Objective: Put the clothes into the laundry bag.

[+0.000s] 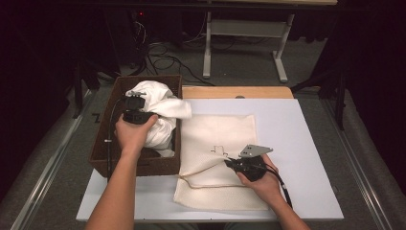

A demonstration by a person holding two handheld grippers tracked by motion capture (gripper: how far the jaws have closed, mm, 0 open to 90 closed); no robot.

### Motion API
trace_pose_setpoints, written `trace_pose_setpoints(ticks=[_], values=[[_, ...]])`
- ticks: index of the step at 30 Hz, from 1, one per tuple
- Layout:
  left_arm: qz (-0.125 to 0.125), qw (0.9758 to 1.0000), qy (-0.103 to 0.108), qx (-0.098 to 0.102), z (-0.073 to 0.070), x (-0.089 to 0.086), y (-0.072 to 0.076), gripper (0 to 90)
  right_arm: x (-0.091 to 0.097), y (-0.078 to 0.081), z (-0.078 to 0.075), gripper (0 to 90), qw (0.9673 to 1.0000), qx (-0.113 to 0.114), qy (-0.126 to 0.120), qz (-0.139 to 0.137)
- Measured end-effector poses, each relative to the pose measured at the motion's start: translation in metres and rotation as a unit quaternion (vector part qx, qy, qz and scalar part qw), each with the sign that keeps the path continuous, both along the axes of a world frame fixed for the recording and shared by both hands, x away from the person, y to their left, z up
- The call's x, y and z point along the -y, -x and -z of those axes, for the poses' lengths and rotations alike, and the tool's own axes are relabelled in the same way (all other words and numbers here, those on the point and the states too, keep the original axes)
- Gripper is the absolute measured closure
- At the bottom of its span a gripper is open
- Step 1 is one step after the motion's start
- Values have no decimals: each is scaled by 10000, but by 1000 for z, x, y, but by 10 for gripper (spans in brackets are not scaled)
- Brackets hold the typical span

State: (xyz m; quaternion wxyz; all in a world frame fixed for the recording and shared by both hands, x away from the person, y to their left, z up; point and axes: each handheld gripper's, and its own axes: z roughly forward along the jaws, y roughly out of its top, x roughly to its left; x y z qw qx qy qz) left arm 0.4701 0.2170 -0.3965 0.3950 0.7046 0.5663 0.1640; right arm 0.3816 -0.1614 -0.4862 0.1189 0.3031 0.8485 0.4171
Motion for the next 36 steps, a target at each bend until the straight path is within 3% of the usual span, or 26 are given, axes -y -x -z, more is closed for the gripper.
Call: trace_pose_setpoints(ticks=[3,7,16,21,25,29,31,36], values=[[73,9998,45,180,-11,6,5,700,0,0,0,872,10000,8,0,1],[184,9990,-57,400,-27,17,12,700,-1,0,0,872,10000,9,12,2],[553,9966,130,595,-45,48,25,700,-1,0,0,872,10000,37,17,39],[1053,9918,238,686,-47,83,40,700,0,-1,0,872,9999,58,17,107],[1401,9873,261,700,-36,109,57,700,1,-1,0,872,9998,77,11,193],[1653,9842,335,535,-13,128,75,699,3,-2,-1,873,9996,117,0,251],[1724,9830,486,408,1,135,85,699,4,-3,-1,872,9995,93,-14,290],[1845,9816,422,269,35,144,115,696,5,-5,1,873,9993,23,-4,369]])
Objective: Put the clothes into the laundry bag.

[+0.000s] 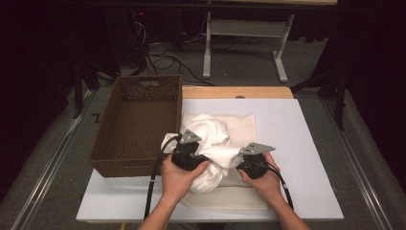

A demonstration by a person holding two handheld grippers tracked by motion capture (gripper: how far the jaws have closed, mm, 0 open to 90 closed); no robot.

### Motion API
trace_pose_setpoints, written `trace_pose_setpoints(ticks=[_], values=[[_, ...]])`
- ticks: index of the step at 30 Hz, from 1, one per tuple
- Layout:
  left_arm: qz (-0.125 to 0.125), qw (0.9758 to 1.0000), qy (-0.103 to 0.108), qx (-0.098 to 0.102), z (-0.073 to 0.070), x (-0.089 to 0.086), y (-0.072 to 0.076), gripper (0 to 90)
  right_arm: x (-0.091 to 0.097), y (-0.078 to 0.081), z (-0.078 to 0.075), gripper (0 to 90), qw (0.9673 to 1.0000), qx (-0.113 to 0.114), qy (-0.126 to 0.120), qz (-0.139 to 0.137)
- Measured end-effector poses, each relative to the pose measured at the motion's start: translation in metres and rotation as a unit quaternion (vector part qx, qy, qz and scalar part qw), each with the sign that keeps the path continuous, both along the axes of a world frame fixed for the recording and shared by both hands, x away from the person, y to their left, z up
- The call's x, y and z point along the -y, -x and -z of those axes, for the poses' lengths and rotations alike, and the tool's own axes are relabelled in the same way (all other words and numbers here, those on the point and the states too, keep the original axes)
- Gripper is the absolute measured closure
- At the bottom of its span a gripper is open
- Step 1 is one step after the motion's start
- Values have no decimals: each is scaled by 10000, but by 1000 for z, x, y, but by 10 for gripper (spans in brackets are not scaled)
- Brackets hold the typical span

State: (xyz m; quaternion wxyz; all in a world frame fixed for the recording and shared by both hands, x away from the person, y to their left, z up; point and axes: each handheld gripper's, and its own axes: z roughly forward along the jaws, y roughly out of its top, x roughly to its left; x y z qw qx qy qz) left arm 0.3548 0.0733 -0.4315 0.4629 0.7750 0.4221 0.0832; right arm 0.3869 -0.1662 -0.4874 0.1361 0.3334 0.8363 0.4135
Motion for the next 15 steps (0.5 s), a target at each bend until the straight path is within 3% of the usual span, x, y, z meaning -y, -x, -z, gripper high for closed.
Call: trace_pose_setpoints(ticks=[7,12,13,15], values=[[46,9999,87,-71,25,-4,41,689,-3,-1,3,875,9999,-62,69,74],[266,9987,-424,17,45,0,75,683,-2,-2,1,876,9998,-30,52,183],[289,9984,-478,5,49,0,77,680,-2,-2,1,877,9998,-24,69,188],[322,9988,-359,-1,60,-2,80,656,-3,-2,2,878,9997,22,111,194]])
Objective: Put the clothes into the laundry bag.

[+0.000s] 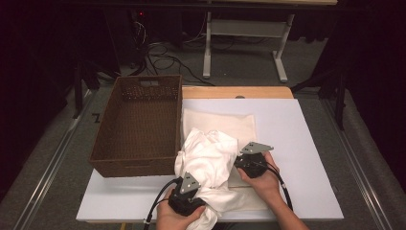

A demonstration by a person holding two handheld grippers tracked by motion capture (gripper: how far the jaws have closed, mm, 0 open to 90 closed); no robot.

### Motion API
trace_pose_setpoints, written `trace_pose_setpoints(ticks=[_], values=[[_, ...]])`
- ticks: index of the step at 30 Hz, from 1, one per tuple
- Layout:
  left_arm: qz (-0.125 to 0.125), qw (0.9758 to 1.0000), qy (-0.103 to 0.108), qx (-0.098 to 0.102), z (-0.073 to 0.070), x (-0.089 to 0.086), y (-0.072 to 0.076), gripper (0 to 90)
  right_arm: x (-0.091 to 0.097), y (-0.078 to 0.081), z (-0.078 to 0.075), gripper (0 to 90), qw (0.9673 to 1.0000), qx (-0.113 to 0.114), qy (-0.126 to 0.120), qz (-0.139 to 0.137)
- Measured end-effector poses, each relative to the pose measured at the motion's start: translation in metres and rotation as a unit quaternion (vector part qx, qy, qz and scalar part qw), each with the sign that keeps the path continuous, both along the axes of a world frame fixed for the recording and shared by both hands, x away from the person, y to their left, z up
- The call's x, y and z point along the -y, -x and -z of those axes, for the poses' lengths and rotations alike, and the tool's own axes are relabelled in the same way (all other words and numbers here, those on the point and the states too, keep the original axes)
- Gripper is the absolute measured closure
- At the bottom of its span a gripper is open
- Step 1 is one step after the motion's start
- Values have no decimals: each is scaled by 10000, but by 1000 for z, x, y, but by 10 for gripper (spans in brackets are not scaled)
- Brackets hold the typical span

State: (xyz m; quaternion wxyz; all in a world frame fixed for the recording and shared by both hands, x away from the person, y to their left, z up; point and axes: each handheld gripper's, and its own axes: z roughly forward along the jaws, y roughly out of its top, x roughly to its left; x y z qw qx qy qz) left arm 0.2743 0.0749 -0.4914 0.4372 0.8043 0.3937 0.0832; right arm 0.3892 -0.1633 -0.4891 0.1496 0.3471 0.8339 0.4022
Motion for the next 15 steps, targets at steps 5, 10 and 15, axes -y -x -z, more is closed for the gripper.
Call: trace_pose_setpoints(ticks=[5,10,15], values=[[-18,9993,30,377,-17,-7,2,389,2,3,-6,878,9998,105,-177,81],[-494,9969,-172,590,-42,-16,1,255,7,5,-14,878,9992,246,-300,-44],[-124,9988,-267,395,-36,3,-6,370,4,7,-16,878,9987,206,-430,-204]])
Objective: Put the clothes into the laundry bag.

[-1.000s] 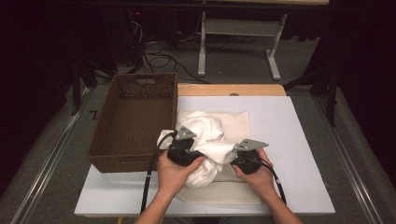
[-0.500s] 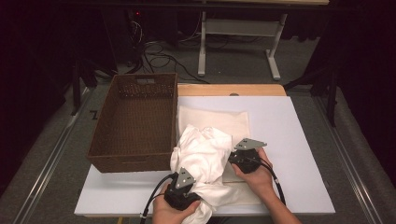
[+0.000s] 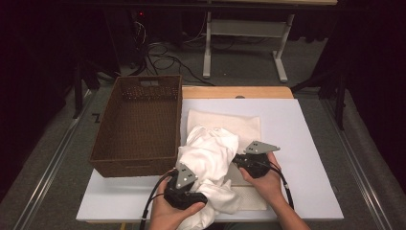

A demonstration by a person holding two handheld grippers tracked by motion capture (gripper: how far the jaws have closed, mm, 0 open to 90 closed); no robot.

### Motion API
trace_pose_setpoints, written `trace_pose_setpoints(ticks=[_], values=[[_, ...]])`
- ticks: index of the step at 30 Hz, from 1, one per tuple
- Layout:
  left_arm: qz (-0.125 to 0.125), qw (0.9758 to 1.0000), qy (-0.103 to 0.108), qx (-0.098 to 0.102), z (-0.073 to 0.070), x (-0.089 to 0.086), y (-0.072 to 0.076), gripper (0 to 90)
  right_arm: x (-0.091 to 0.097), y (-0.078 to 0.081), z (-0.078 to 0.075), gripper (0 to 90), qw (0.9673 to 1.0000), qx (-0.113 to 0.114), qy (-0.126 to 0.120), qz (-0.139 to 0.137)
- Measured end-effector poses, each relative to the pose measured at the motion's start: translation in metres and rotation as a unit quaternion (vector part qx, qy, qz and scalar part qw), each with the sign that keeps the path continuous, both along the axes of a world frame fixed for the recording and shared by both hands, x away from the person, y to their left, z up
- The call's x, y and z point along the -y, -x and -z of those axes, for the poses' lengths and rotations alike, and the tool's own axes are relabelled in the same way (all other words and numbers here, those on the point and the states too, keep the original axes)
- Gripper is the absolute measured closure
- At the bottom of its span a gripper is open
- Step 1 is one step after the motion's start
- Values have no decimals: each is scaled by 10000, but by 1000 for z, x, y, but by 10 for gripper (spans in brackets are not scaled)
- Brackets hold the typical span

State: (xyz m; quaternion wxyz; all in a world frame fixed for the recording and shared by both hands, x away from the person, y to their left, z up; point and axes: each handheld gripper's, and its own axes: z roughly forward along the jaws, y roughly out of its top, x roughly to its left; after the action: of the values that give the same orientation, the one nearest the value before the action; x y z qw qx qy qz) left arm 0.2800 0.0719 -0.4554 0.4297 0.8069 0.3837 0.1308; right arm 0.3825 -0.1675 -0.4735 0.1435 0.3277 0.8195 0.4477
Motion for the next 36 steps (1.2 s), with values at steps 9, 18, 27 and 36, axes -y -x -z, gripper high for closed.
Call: trace_pose_setpoints(ticks=[9,18,27,36], values=[[506,9974,21,-504,29,26,-16,654,5,3,-11,883,9994,196,-120,249],[467,9988,44,-155,12,25,-2,169,19,0,-5,884,9987,45,-100,501],[343,9980,530,70,-24,11,-5,202,14,-2,-3,883,9993,5,-204,324],[258,9981,172,-536,16,58,-31,747,10,8,-13,886,9991,155,-377,82]])
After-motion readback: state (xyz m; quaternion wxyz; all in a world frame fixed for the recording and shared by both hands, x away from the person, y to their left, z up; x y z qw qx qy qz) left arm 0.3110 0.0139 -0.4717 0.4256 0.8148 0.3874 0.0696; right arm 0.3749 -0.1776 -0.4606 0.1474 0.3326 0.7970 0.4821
